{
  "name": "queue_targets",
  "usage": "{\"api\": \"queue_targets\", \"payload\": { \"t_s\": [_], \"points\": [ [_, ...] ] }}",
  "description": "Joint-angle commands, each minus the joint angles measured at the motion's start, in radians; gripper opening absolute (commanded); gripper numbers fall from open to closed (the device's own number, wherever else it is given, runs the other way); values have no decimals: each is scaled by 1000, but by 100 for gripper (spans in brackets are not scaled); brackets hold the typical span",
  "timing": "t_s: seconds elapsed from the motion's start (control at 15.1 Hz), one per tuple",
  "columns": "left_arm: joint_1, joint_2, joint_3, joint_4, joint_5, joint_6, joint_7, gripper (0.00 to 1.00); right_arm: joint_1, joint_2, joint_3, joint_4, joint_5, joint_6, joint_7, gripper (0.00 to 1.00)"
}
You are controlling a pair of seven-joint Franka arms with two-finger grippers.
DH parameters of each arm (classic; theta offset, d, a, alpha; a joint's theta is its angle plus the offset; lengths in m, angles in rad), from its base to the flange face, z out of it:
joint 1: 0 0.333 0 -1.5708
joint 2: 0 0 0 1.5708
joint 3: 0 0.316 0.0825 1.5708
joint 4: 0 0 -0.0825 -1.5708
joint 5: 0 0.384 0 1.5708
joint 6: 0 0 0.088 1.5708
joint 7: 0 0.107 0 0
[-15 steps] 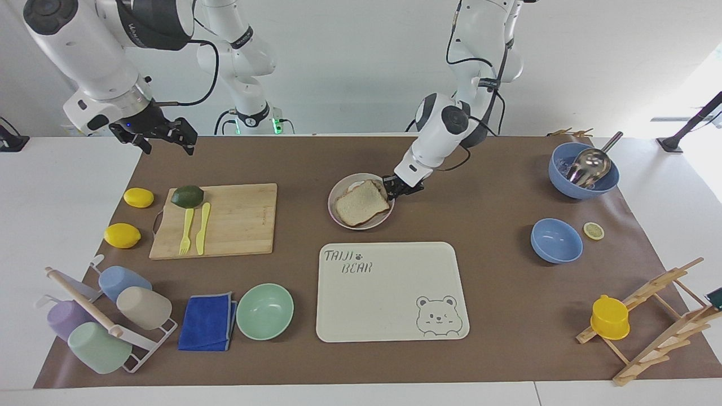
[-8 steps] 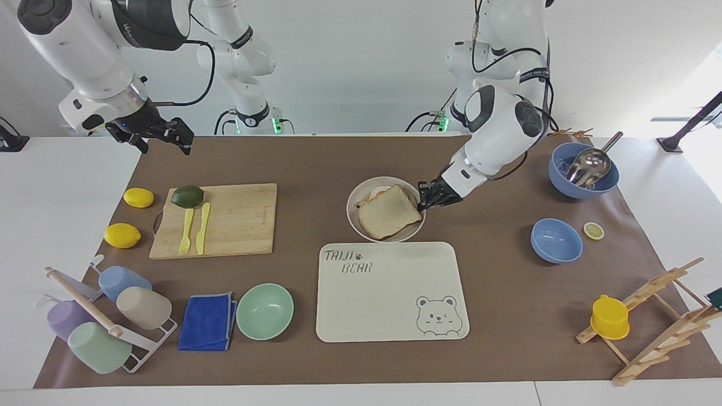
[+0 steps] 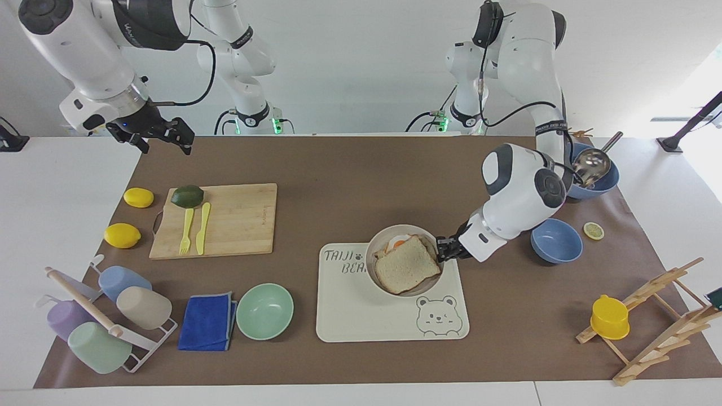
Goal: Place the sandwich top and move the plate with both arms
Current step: 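Slide the plate with the left gripper onto the bear-printed tray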
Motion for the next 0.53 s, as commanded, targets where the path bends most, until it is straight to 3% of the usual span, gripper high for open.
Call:
{"api": "queue_targets", "payload": {
  "t_s": [0.0, 0.27, 0.46],
  "points": [
    [0, 46, -10, 61, 17, 40, 64, 0, -10, -7, 3, -1, 19, -12, -22, 100],
    [-30, 43, -10, -27, 45, 162, 105, 0, -10, -7, 3, -1, 19, -12, -22, 100],
    [-33, 41, -11, -41, 39, 192, 105, 0, -10, -7, 3, -1, 19, -12, -22, 100]
  ]
}}
